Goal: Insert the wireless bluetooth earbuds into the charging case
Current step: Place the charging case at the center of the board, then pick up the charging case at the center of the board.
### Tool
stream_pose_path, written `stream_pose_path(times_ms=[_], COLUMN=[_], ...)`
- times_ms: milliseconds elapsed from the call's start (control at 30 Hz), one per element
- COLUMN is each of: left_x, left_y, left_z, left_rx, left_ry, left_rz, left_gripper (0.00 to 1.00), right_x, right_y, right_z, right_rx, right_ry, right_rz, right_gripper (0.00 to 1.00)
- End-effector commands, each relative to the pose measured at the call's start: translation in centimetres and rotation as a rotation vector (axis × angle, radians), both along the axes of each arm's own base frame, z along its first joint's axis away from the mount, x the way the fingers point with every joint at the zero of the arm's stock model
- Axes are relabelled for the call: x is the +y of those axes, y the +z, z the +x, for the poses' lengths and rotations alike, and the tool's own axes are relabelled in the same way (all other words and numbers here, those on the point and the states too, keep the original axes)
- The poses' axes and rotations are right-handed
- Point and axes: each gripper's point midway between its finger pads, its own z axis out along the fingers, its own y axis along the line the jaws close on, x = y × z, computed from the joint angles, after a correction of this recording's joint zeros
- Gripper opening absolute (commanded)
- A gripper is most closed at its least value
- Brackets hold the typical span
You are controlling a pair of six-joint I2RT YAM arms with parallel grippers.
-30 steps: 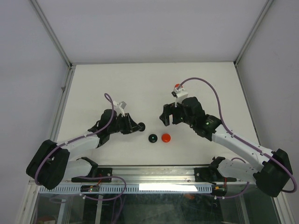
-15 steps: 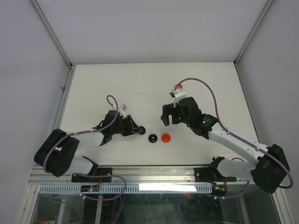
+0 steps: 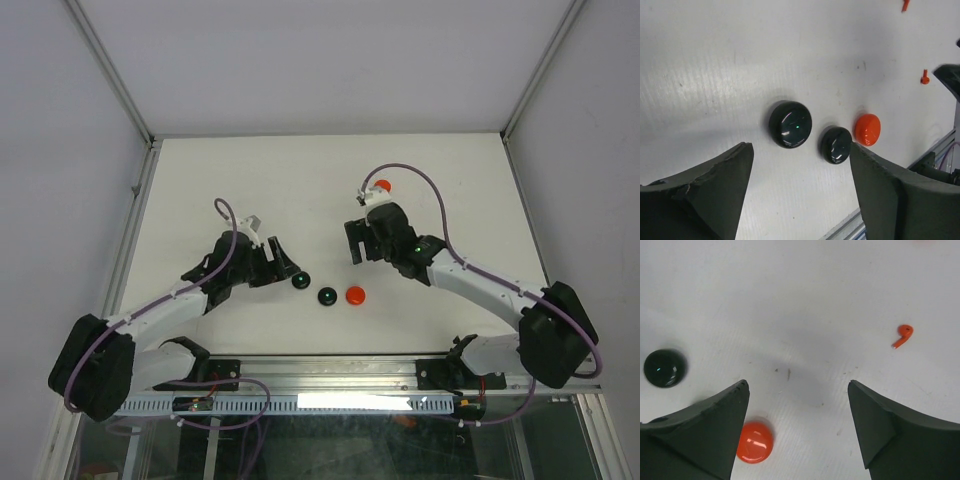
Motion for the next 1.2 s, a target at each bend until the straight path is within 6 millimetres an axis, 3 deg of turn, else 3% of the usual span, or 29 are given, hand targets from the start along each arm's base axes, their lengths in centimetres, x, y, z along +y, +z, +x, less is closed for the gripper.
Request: stream_pose_path(times_ms=[0, 200, 333, 433, 567, 800, 1000, 1167], left_x=[0.9, 4.0, 5.4, 6.1, 6.8, 6.7, 6.5, 6.4], left_y=[6.3, 13.1, 15.5, 15.4, 13.7, 12.7, 12.4, 12.2], left_z=[2.0, 4.0, 5.3, 6.0, 6.1, 6.0, 6.0, 6.1], left_rx=[-0.152, -0.346, -0.455, -0.482, -0.493, -0.502, -0.496, -0.490], left_ry=[-0.003, 0.006, 0.021, 0.051, 0.058, 0.032, 0.016, 0.008], left_rz=[0.077, 0.285, 0.388, 0.426, 0.467, 0.483, 0.476, 0.471], left_gripper=[0.83, 0.99, 0.99, 0.99, 0.99, 0.99, 0.99, 0.98], right_x=[-1.2, -2.7, -3.8, -4.2, -4.5, -5.1, -5.9, -5.8], right_y=[2.1, 1.0, -0.7, -1.4, -2.2, -3.6, -5.6, -7.0], right_z=[4.3, 9.3, 13.0, 15.5, 18.6, 23.3, 25.7, 26.3], right_rx=[-0.101, -0.109, -0.094, -0.098, -0.107, -0.097, -0.046, -0.022], right_ry=[-0.121, -0.276, -0.378, -0.425, -0.455, -0.454, -0.417, -0.367], right_rz=[-0.051, -0.111, -0.110, -0.100, -0.064, 0.001, 0.031, 0.024], right_gripper=[0.83, 0.83, 0.83, 0.83, 0.82, 0.77, 0.72, 0.71])
